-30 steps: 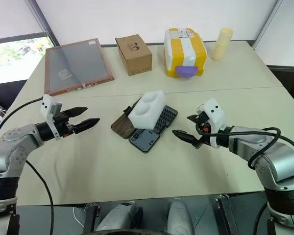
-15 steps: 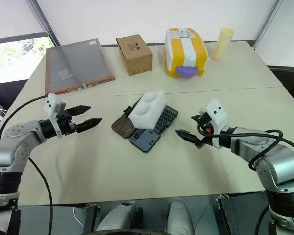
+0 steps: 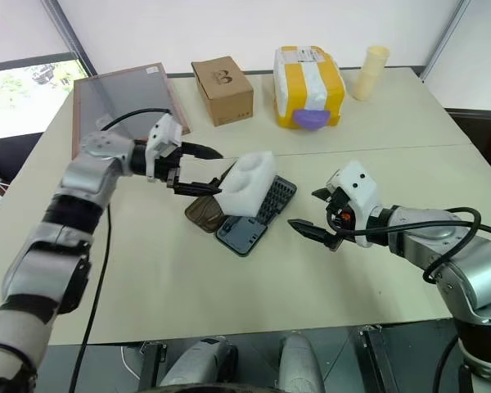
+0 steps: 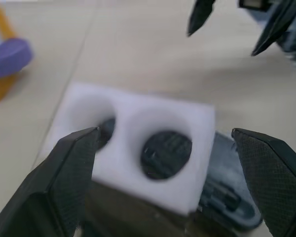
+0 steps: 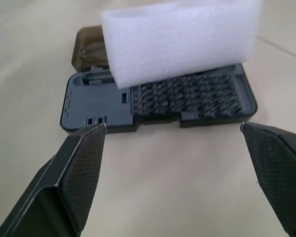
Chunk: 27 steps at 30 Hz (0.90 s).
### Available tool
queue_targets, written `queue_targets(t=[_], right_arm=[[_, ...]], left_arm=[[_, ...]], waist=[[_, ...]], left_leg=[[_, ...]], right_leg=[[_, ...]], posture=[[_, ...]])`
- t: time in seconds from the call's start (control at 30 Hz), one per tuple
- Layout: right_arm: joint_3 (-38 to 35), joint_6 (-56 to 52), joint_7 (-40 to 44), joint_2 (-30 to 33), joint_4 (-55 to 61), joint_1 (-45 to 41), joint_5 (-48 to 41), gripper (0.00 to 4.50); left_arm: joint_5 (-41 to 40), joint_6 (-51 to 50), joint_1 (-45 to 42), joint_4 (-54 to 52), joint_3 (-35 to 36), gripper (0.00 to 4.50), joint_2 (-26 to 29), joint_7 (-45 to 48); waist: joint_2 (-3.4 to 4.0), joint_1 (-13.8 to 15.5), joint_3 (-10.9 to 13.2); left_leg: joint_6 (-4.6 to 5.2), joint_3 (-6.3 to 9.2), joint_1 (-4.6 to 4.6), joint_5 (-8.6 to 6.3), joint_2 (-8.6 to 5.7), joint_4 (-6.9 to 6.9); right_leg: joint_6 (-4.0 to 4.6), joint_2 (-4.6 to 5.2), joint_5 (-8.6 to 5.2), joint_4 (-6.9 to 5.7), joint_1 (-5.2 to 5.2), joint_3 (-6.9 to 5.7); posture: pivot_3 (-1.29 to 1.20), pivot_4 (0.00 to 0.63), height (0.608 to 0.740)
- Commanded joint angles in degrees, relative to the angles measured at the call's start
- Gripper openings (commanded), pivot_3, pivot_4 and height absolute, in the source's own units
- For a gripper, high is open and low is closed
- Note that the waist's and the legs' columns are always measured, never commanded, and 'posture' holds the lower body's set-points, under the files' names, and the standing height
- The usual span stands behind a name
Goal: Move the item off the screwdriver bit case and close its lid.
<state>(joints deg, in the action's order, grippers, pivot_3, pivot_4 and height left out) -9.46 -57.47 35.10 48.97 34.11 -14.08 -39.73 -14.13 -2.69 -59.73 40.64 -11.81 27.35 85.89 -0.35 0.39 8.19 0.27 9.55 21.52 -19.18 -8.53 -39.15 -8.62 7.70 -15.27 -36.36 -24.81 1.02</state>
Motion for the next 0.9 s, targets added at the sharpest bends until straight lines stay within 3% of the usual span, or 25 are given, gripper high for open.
queue_targets(t=[0.03,0.4,0.77,0.9], right_arm=[[-2.1,-1.4,-2.0,-0.7,4.1,0.5,-1.7,4.5],[-9.6,-9.5,-9.8,-1.7,12.7,-2.1,-14.8,4.5],[-9.5,-10.2,-14.0,1.1,12.9,-3.6,-20.6,4.5],[-8.9,-9.3,-14.6,1.4,12.3,-3.0,-20.2,4.5]], left_arm=[[2.8,5.7,-3.9,6.5,-1.3,4.47,-1.8,5.0],[4.9,13.8,-8.3,18.9,-8.0,4.47,-3.3,6.6],[5.7,17.5,-7.3,21.8,-10.9,4.47,-5.8,6.6],[5.3,18.0,-7.8,22.0,-11.3,3.18,-6.1,6.6]], waist=[[0.0,-0.2,0.0],[-0.18,0.3,0.1],[-0.21,0.3,0.1],[-0.21,0.3,0.1]], left_leg=[[0.0,0.0,0.0,0.0,0.0,0.01],[0.0,0.02,0.03,0.0,0.0,-0.09],[0.01,0.03,0.04,0.0,-0.01,-0.11],[0.01,0.02,0.04,0.0,-0.01,-0.12]], right_leg=[[0.0,0.0,0.0,-0.01,-0.02,0.0],[-0.01,0.0,0.01,-0.07,-0.02,0.01],[-0.03,0.0,0.02,-0.11,-0.02,0.01],[-0.04,0.0,0.02,-0.11,-0.02,0.01]], posture=[[0.0,0.15,0.74],[0.0,0.15,0.74],[0.0,0.15,0.74],[0.0,0.15,0.74]])
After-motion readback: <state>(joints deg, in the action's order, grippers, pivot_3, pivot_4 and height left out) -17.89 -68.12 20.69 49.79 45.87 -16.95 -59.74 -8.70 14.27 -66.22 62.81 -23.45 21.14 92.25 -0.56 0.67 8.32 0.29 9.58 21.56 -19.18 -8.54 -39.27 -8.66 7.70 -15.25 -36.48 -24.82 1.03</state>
